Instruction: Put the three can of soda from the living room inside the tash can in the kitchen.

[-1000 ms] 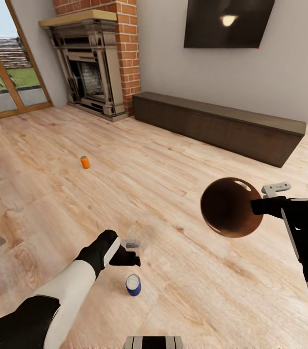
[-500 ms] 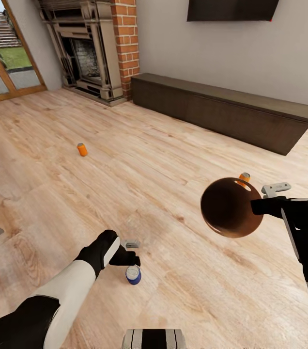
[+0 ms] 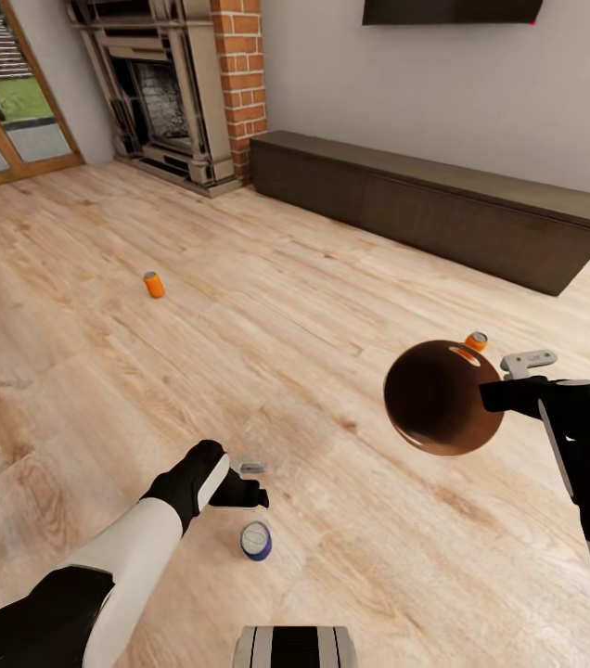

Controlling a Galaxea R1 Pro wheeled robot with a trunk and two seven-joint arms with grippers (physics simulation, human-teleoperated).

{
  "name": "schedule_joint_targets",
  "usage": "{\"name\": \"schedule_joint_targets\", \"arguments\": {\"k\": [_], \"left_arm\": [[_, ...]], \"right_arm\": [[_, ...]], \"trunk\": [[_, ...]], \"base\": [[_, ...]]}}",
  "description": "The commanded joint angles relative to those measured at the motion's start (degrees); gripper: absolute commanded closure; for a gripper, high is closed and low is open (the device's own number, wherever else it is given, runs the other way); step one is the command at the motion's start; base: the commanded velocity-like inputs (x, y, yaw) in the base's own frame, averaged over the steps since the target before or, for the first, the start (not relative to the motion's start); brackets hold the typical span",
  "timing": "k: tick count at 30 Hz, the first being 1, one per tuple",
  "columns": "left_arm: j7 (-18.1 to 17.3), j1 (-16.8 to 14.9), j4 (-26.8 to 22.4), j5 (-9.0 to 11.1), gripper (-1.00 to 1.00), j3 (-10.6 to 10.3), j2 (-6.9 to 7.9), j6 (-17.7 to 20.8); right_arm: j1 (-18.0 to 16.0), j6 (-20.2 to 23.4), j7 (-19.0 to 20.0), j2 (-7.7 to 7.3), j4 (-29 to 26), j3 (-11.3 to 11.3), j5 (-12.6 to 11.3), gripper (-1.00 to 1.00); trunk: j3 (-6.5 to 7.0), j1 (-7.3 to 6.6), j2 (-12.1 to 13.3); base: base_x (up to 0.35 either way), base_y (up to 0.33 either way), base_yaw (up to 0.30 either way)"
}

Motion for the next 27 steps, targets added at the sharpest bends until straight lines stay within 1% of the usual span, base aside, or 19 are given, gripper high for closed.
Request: {"name": "schedule_joint_targets", "arguments": {"k": [1, 7, 15, 20, 27], "left_arm": [[0.0, 0.0, 0.0, 0.0, -1.0, 0.0, 0.0, 0.0], [0.0, 0.0, 0.0, 0.0, -1.0, 0.0, 0.01, -0.5], [0.2, 0.0, 0.0, 0.0, -1.0, 0.1, 0.01, -0.6], [0.2, 0.0, 0.0, 0.0, -1.0, 0.1, 0.01, -0.7], [0.2, 0.0, 0.0, 0.0, -1.0, 0.1, 0.01, -0.7]], "right_arm": [[0.0, 0.0, 0.3, 0.0, 0.0, 0.0, -0.3, 1.0], [0.0, 0.0, 0.3, 0.04, 0.0, 0.0, -0.3, 1.0], [0.0, 0.0, 0.3, 0.07, 0.0, 0.1, -0.2, 1.0], [0.1, 0.0, 0.3, 0.05, -1.0, 0.8, -0.2, 1.0], [0.1, 0.0, 0.3, 0.0, -1.7, 1.1, -0.2, 1.0]], "trunk": [[-0.09, -0.01, 0.0], [-0.62, -0.01, 0.0], [-1.34, -0.01, 0.0], [-1.79, -0.01, 0.0], [-2.42, -0.01, 0.0]], "base": [[0.281, 0.022, 0.0], [0.113, 0.008, 0.0], [0.011, 0.001, 0.0], [0.001, 0.0, 0.0], [0.0, 0.0, 0.0]]}}
